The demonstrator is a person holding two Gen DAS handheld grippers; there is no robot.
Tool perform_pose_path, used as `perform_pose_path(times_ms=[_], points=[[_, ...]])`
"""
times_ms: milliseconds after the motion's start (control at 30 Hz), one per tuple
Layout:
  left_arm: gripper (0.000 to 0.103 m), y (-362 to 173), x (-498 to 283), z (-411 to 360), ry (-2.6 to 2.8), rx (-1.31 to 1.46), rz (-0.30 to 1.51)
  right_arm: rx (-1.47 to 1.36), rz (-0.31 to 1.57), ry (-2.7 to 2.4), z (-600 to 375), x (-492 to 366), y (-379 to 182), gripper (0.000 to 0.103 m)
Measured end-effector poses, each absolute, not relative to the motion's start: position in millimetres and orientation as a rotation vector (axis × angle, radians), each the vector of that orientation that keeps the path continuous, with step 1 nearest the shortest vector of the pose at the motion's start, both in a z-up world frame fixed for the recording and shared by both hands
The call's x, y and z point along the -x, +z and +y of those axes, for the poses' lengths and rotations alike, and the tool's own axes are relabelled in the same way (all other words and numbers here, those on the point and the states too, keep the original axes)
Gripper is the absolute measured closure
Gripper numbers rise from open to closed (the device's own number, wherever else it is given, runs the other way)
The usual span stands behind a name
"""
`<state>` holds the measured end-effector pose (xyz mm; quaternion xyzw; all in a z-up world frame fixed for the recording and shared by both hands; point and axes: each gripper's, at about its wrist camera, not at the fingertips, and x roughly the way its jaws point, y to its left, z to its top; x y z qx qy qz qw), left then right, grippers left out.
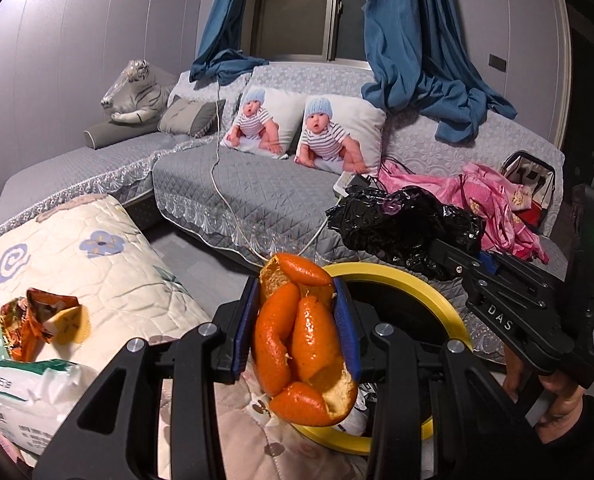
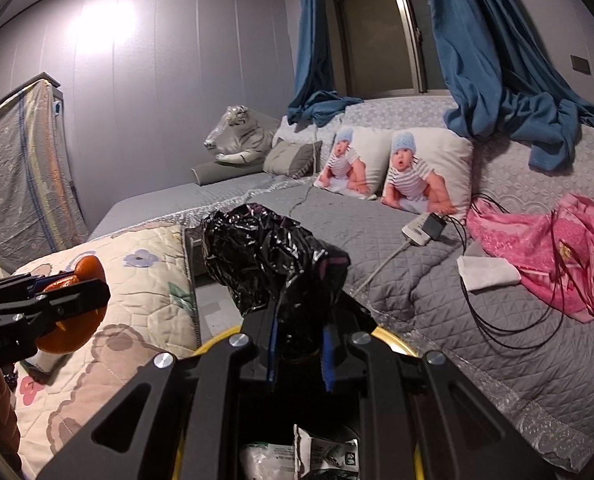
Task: Collect trash
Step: 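Carry the orange peel and black bag over the yellow-rimmed bin, then open both tools to drop the peel and bag into the bin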
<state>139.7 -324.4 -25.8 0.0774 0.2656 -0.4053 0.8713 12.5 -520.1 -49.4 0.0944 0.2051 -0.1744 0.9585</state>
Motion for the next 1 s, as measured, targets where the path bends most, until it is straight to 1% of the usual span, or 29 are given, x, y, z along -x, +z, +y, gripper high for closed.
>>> perform_pose_path(times_ms=[300, 600, 900, 1000], points=[[0.068, -47.9, -144.6, -350.8, -0.856, -0.181, 0.613, -0.251, 0.509, -0.416, -537.3, -17.3, -72.8, 0.088], [0.068, -60.9, -147.5, -374.1, -0.881, -0.193, 0.651, -0.272, 0.568, -0.438, -546.1, -18.8, -83.1, 0.087], [0.066, -67.1, -155.6, -374.7, -0.863, -0.172, 0.685, -0.285, 0.599, -0.452, -550.6, -20.9, -89.2, 0.087], [0.062, -66.0, -155.0, -374.4, -0.859, -0.168, 0.678, -0.289, 0.600, -0.458, -550.2, -21.0, -88.2, 0.080]])
